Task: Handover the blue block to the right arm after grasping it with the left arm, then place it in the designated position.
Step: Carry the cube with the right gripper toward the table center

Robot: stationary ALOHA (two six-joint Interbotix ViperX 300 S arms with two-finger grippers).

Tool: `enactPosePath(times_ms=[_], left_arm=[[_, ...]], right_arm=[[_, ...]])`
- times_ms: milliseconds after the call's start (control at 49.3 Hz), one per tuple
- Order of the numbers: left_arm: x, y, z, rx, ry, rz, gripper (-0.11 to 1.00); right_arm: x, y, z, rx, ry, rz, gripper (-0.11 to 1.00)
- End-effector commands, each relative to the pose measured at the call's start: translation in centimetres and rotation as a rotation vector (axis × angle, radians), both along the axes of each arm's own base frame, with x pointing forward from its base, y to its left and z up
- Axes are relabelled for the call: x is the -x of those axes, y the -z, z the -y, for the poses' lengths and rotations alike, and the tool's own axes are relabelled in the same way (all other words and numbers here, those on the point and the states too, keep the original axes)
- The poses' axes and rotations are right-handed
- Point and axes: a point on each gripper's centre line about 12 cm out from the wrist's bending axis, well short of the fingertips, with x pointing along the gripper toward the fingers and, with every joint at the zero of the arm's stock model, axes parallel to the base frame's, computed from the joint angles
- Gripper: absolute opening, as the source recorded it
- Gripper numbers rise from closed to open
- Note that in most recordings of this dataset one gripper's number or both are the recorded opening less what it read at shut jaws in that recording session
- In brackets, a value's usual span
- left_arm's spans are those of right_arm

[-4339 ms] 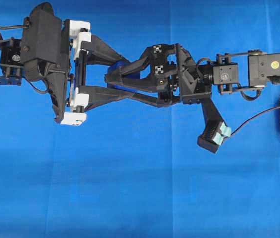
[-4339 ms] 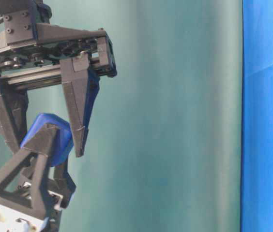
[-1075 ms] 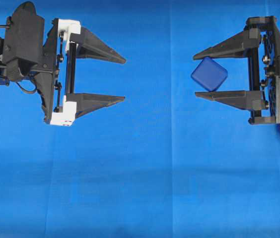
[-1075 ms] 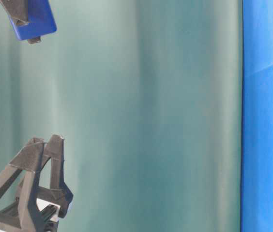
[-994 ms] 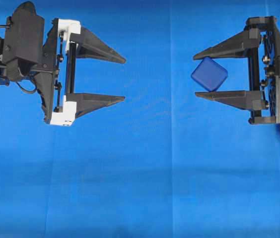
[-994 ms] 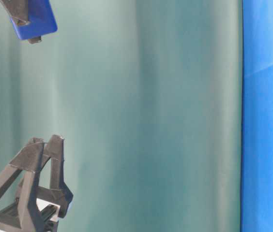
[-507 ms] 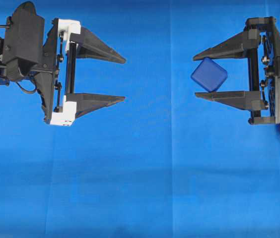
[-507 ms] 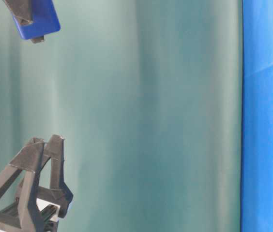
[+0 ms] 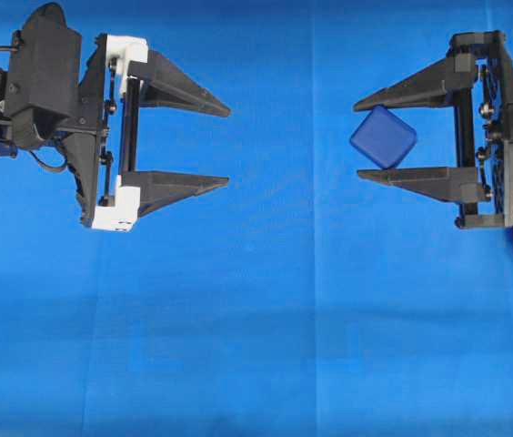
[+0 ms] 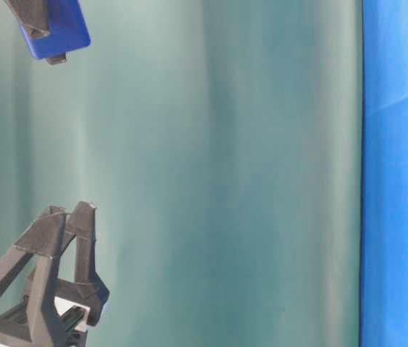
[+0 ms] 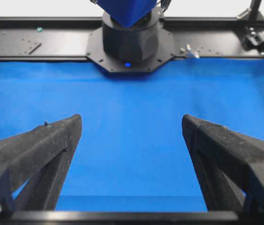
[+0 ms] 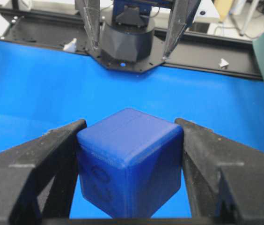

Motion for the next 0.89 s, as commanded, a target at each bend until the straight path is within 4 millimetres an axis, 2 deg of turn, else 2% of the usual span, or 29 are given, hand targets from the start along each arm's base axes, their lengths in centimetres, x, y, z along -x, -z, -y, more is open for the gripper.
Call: enactPosePath(times_ms=[0,446,872], left_arm=[[0.3,-1.4,0.1,0.000,0.003,0.043,0.92],[0.3,-1.3,0.1,-0.001,0.003,0.041,0.92],[0.3,-1.4,0.1,-0.001,0.003,0.041,0.92]], right_arm=[[0.0,-0.6,0.0,-0.005,-0.001,0.018,0.52],[0.1,-0.1,0.0,-0.016,0.004,-0.024,0.52],[0.9,2.8,-0.3,-0.068,0.026,-0.278,0.52]])
